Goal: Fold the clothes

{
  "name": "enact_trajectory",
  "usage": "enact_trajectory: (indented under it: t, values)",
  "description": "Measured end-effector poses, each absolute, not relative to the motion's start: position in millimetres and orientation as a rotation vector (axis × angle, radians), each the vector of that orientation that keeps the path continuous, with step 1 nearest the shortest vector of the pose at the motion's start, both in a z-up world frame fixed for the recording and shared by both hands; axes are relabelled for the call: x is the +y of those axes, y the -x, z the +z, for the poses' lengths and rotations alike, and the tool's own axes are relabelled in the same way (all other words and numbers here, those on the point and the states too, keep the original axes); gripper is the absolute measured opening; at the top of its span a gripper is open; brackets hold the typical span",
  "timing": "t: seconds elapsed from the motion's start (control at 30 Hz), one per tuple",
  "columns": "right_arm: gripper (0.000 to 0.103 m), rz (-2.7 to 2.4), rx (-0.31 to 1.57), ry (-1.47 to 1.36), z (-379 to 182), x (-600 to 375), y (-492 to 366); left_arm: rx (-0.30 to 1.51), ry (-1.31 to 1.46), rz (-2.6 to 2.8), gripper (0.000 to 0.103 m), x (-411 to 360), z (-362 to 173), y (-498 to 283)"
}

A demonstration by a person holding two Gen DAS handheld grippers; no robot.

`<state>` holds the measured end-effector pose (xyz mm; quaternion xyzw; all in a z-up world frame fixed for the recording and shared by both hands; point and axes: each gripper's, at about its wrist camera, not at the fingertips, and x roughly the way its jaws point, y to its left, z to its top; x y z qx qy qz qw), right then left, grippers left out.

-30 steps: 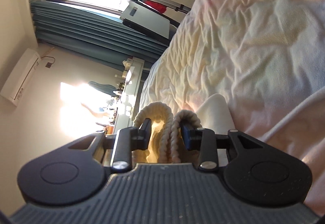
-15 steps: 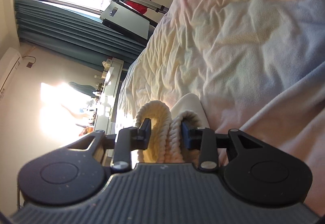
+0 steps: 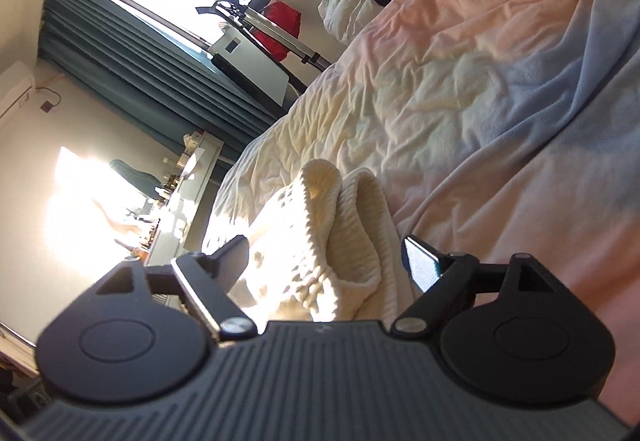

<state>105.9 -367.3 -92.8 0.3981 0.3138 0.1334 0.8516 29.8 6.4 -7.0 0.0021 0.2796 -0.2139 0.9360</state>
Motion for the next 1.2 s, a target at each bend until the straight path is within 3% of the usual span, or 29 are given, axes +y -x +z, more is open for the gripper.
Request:
enact_trajectory:
  t: [0.13, 0.43, 0.67, 1.03, 1.2]
  values:
    - [0.086, 0.238, 0.705, -0.78, -96, -357, -94, 0.591, 0.042, -0.344, 0.103, 38, -1, -21]
    - [0.086, 0.24, 0.784, -0.663, -109, -324, -92, 0.682, 0.208, -0.162, 0.103, 95, -8, -26]
    - [0.087, 0.234, 0.88, -0.687, -140, -313, -110, 0.811, 0.207, -0.114, 0.102, 91, -39, -54]
    - [0.088, 0.415, 0.681, -0.896, -118, -327, -101, 0.86, 0.24, -0.118, 0.1, 89, -49, -60]
    - [0.088, 0.393, 0.701, -0.892, -124, -324, -105, 0.877, 0.256, -0.12, 0.1, 91, -54, -63]
